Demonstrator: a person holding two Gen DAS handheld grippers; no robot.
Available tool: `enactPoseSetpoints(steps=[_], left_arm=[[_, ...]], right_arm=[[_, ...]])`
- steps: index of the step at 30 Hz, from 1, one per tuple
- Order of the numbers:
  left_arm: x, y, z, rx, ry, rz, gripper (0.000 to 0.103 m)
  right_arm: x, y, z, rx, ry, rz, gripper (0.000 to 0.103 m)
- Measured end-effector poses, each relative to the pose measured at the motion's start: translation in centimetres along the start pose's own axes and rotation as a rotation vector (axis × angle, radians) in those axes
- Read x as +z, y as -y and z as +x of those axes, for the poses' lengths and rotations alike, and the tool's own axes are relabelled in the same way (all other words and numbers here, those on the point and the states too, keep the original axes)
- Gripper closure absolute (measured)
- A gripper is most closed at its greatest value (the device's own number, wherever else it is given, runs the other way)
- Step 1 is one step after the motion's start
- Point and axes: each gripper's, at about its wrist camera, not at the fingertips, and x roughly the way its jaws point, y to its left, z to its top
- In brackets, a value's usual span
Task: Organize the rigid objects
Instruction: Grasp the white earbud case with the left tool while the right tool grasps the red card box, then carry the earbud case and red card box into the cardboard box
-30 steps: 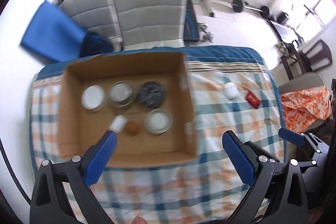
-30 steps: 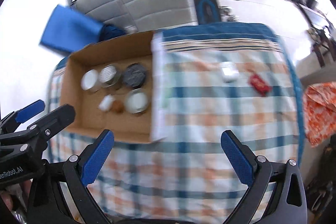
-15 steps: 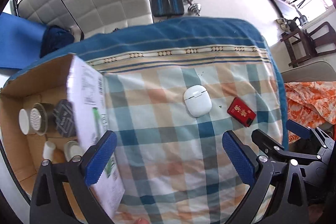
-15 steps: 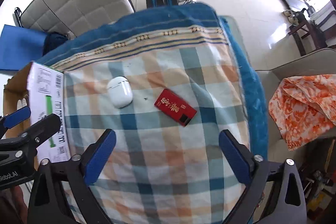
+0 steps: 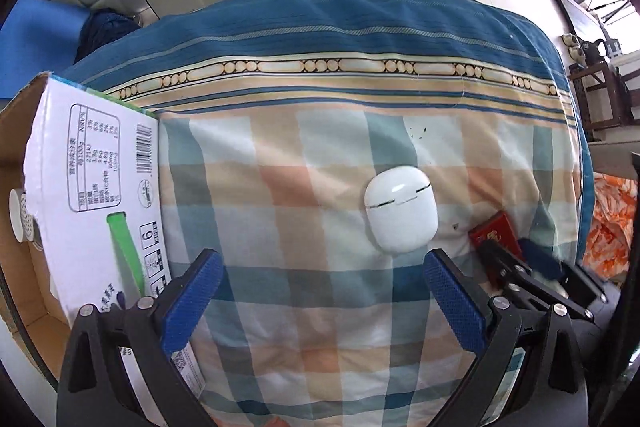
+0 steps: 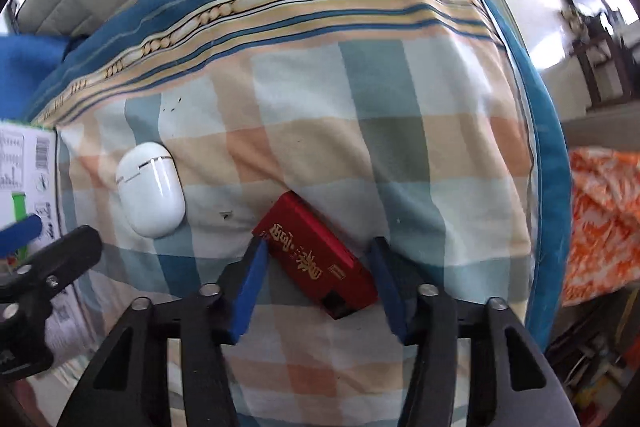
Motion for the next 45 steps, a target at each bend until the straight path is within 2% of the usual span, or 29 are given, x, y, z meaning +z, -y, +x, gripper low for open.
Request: enactPoseSetpoints(steps=[2, 3, 4, 8, 10, 11, 14, 15, 16, 21, 24, 26, 27, 31, 34, 36, 40, 43, 45], left_arm=[[0.5, 0.1, 0.2, -0.011, -0.003, -0.018, 0.000], [0.8, 0.2, 0.4, -0.021, -0.008, -0.030, 0.000], [1.1, 0.4, 0.5, -0.033, -0.012, -0.036, 0.000], [2.8, 1.7, 1.3, -0.047, -0.030, -0.020, 0.000], [3.4, 2.5, 1.7, -0.042, -0.025, 0.006, 0.004], [3.6, 2.9, 1.9, -0.046, -0.022, 0.019, 0.008], [4.0, 4.1, 3.0, -0.060, -0.058, 0.054, 0.035], [4.3, 4.3, 3.6, -0.057, -0.073, 0.067, 0.054], [4.5, 4.3, 4.2, -0.052, -0.080, 0.081, 0.056], [3.5, 4.3, 3.9, -0.022, -0.045, 0.128, 0.056], [2.5, 3.3, 3.7, -0.010, -0.043, 0.126, 0.056], [1.8, 2.5, 3.6, -0.007, -0.042, 0.116, 0.056], [1.5, 2.2, 3.6, -0.007, -0.044, 0.112, 0.056], [0.3, 1.1, 3.4, -0.014, -0.056, 0.103, 0.056], [0.0, 0.4, 3.9, -0.032, -0.069, 0.080, 0.055], [-0.2, -0.3, 4.1, -0.036, -0.075, 0.073, 0.055], [-0.2, -0.2, 4.4, -0.013, -0.071, 0.106, 0.057], [0.0, 0.6, 4.3, -0.014, -0.061, 0.108, 0.056], [-0.5, 0.7, 4.3, -0.018, -0.054, 0.109, 0.057]], right_arm=[[0.1, 1.4, -0.4, 0.033, -0.012, 0.105, 0.068], [0.2, 2.0, -0.7, 0.038, -0.001, 0.138, 0.075], [0.3, 2.3, -0.8, 0.044, 0.003, 0.145, 0.077], [0.5, 3.0, -0.4, 0.099, -0.026, 0.144, 0.075], [0.5, 3.2, -0.3, 0.120, -0.028, 0.129, 0.069], [1.0, 4.0, -0.3, 0.133, -0.030, 0.124, 0.062], [1.0, 4.1, -0.5, 0.140, -0.015, 0.088, 0.051], [1.0, 3.8, -0.6, 0.136, -0.011, 0.063, 0.048], [1.0, 3.4, -0.4, 0.120, -0.016, 0.034, 0.048], [0.2, 0.3, 0.5, 0.019, -0.054, -0.104, 0.048], [-0.3, -0.1, 1.1, -0.013, -0.057, -0.090, 0.049], [-0.5, 0.0, 1.3, -0.029, -0.066, -0.045, 0.054], [-0.6, 0.3, 1.4, -0.014, -0.086, 0.000, 0.057], [-1.3, 2.4, 1.7, 0.144, -0.166, 0.173, 0.060], [-1.3, 2.8, 1.8, 0.135, -0.148, 0.195, 0.059], [-1.2, 2.9, 1.7, 0.112, -0.143, 0.184, 0.055], [-0.4, 0.4, 2.2, 0.017, -0.138, 0.149, 0.051], [-0.4, -1.4, 2.1, -0.085, -0.131, 0.110, 0.056], [-0.7, -2.2, 1.9, -0.110, -0.125, 0.094, 0.065]])
